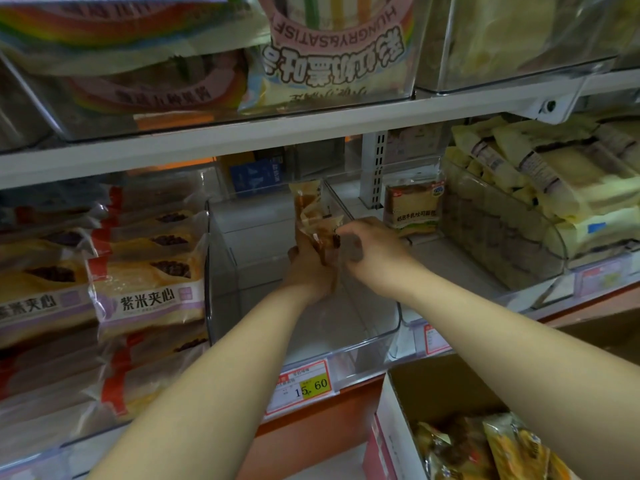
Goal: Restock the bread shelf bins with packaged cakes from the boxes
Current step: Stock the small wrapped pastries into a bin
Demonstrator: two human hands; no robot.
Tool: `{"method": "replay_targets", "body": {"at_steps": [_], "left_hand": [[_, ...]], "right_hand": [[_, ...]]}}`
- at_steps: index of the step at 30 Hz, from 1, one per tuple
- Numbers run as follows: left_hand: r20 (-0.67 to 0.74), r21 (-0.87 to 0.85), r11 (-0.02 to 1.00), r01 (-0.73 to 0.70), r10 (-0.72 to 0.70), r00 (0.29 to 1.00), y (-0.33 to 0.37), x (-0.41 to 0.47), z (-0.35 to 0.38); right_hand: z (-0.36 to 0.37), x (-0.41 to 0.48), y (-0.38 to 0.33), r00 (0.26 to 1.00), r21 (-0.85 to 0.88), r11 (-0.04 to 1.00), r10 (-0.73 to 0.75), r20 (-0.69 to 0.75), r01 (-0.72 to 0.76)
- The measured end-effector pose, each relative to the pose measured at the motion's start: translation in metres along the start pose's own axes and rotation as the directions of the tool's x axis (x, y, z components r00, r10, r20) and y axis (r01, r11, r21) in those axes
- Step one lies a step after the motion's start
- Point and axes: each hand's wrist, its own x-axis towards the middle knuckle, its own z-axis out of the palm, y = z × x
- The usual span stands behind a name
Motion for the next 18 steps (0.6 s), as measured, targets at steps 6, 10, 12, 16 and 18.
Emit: {"method": "replay_targets", "body": {"at_steps": [6, 10, 12, 16, 18], "left_hand": [[0.003, -0.025, 1.000, 0.003, -0.003, 1.000, 0.003, -0.009, 0.003], [-0.031, -0.105, 0.994, -0.012, 0.009, 0.999, 0.002, -0.005, 0.000], [-0.068, -0.132, 0.991, -0.016, 0.007, 0.998, 0.000, 0.000, -0.001], [-0.093, -0.127, 0.991, -0.028, 0.016, 0.996, 0.000, 0.002, -0.001], [-0.117, -0.140, 0.990, -0.019, 0.003, 0.993, 0.002, 0.000, 0.001]], "right_hand": [[0.002, -0.001, -0.001, 1.000, -0.029, 1.000, 0.001, 0.010, -0.001], [0.000, -0.001, -0.001, 1.000, -0.040, 0.999, 0.005, 0.027, -0.004], [0.000, -0.001, -0.002, 0.999, -0.041, 0.999, 0.005, 0.039, -0.004], [0.000, -0.001, 0.000, 0.999, -0.051, 0.999, 0.005, 0.042, -0.003], [0.000, 0.000, 0.000, 0.999, -0.051, 0.999, 0.006, 0.042, -0.003]]}}
